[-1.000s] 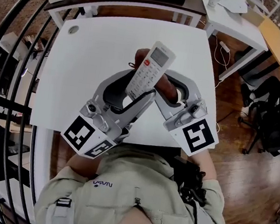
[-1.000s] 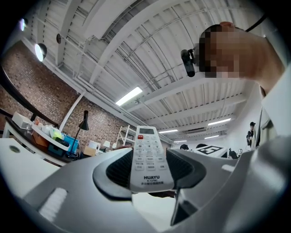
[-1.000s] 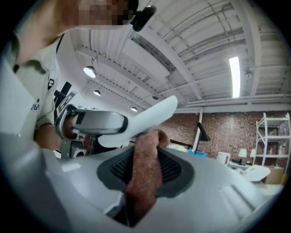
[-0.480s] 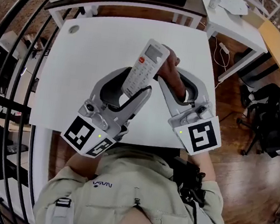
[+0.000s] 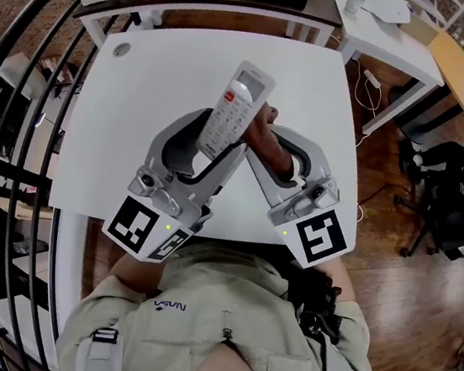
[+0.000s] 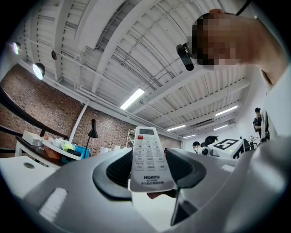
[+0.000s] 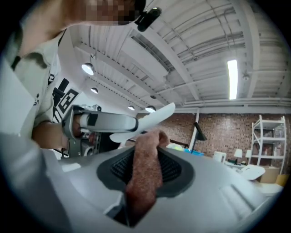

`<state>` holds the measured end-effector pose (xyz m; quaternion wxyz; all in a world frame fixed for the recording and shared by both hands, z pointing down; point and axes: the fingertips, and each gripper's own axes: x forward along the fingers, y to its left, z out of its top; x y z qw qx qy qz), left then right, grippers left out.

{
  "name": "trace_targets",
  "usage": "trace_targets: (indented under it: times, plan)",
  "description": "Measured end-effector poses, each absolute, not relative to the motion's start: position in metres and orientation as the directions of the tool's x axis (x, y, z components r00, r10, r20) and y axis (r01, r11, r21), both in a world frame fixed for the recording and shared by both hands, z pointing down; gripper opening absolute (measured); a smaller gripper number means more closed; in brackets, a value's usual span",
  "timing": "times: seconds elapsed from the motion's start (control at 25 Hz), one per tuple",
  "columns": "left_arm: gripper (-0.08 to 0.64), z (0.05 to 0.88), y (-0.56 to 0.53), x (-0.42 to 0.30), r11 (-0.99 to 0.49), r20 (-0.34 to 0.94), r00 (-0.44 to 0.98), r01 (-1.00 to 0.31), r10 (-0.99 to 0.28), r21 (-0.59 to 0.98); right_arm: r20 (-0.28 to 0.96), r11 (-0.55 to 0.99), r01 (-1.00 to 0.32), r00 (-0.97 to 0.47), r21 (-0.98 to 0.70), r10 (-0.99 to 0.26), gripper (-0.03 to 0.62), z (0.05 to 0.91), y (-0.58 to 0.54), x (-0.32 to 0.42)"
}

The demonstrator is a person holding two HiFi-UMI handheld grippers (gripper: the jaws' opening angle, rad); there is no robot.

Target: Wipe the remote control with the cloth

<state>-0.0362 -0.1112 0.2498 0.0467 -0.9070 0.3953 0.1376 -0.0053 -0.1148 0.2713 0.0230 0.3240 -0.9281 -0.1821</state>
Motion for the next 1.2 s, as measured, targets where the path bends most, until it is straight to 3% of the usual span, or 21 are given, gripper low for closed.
trace_targets:
  times: [0.2, 0.44, 0.64, 0.88, 1.2]
  plan:
    - [0.242, 0.249, -0.114, -0.045, -0.658, -0.295, 0.621, -0.752, -0.726, 0.036, 0.132, 0.81, -0.423, -0.85, 0.407, -0.51, 0.112, 0.312, -0.091, -0.034]
    - [0.242, 0.249, -0.117, -0.051, -0.641, -0.297, 0.605, -0.767, -0.739, 0.033, 0.161, 0.834, -0.358, -0.875, 0.42, -0.456, 0.114, 0.32, -0.081, -0.047]
    - [0.242, 0.247, -0.119, -0.056, -0.612, -0.293, 0.584, -0.791, -0.757, 0.004, 0.131, 0.789, -0.43, -0.838, 0.439, -0.53, 0.114, 0.309, -0.099, -0.03]
    - [0.242, 0.245, -0.126, -0.06, -0.558, -0.275, 0.556, -0.826, -0.784, -0.078, -0.029, 0.688, -0.614, -0.754, 0.386, -0.657, 0.114, 0.272, -0.13, 0.002]
    - [0.242, 0.234, -0.152, -0.05, -0.493, -0.244, 0.509, -0.861, -0.826, -0.124, -0.079, 0.605, -0.68, -0.689, 0.415, -0.72, 0.114, 0.246, -0.16, 0.03]
